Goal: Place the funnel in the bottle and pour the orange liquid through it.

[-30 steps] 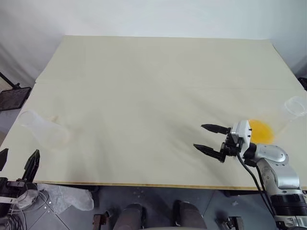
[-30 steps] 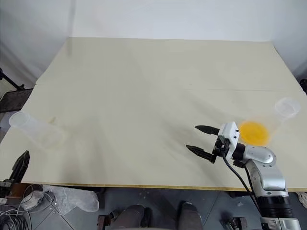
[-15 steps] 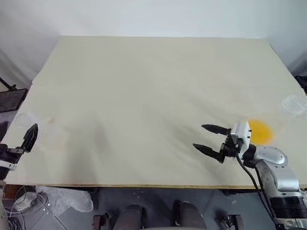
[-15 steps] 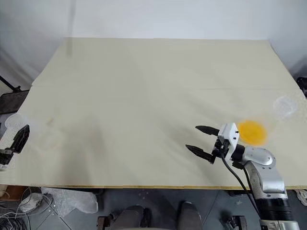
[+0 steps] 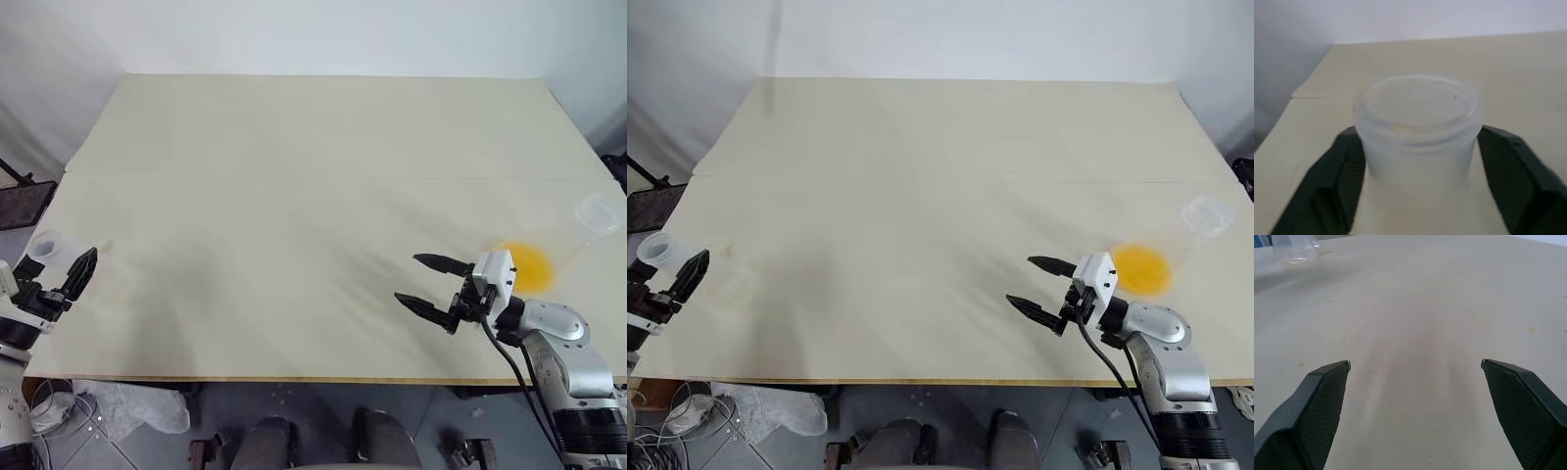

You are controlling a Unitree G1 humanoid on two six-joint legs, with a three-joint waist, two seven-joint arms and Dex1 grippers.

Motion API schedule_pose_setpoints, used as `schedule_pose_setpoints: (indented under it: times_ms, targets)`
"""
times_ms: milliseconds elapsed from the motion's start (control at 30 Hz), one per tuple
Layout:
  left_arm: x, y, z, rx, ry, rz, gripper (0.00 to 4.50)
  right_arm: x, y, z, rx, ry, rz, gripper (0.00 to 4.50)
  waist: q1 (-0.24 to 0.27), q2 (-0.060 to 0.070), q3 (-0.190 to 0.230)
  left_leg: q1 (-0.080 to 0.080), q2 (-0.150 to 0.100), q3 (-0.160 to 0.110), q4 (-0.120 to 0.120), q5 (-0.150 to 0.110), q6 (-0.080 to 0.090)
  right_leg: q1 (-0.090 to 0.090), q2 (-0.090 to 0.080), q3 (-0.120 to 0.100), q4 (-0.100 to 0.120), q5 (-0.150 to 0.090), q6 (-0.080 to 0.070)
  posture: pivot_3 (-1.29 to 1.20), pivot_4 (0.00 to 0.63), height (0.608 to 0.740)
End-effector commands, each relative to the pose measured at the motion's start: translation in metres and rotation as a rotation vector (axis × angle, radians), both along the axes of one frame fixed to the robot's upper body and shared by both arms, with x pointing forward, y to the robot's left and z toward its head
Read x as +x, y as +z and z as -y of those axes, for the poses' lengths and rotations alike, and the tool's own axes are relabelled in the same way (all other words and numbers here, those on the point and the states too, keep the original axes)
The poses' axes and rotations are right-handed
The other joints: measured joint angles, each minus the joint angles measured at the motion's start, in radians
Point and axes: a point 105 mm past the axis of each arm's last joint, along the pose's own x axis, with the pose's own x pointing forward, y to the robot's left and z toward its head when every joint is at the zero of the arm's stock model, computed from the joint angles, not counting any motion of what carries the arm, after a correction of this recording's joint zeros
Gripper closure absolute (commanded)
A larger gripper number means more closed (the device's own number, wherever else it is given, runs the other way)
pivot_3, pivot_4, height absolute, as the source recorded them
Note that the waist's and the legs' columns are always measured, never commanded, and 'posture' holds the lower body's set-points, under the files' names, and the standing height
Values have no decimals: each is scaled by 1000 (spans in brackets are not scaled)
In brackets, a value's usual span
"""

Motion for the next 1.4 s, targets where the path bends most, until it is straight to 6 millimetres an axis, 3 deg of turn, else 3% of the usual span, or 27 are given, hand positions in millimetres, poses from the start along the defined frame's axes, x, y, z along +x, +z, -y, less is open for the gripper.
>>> schedule_pose_setpoints:
  times_ms: [33,233,433,600,733,800,967,1133,1400]
  targets:
    - [-1,9,4,26,-47,-2,2143,-4,14,6,-1,-18,59,0,0,0,0,0,0,0,0,0,0,0,0,0,0,0,0,0,150,740]
    - [27,32,43,113,-271,24,2143,-8,21,12,1,-38,77,0,17,0,0,0,-1,0,0,1,1,1,0,0,0,0,0,0,150,740]
    - [65,52,116,149,-627,27,2143,-20,31,21,9,-63,88,0,13,0,0,0,-2,-1,1,1,1,1,0,-2,1,1,1,0,150,740]
    - [85,59,176,188,-901,22,2143,-35,31,28,-11,-77,70,0,9,-1,0,-1,-3,1,1,1,2,0,1,-6,1,1,2,0,150,740]
    - [95,58,224,237,-1085,-33,2143,-42,28,33,-46,-101,65,0,14,-3,2,-1,-2,4,2,2,3,0,2,-7,1,1,2,0,150,740]
    - [94,62,260,253,-1217,-4,2143,-47,29,36,-32,-149,79,0,14,-3,2,-1,-2,5,2,2,3,1,2,-6,1,1,3,0,150,740]
    - [91,69,310,279,-1352,73,2143,-59,28,35,-22,-212,84,0,20,-4,2,-2,-3,4,3,2,4,1,2,-5,0,2,5,0,150,740]
    - [94,67,338,273,-1386,79,2143,-69,25,36,-25,-257,82,0,15,-5,3,-2,-3,5,3,3,4,1,2,-4,0,2,5,0,150,740]
    - [103,42,347,305,-1350,28,2143,-77,25,36,-7,-312,85,0,17,-5,3,-2,-3,5,3,3,5,1,2,-4,0,2,5,0,150,740]
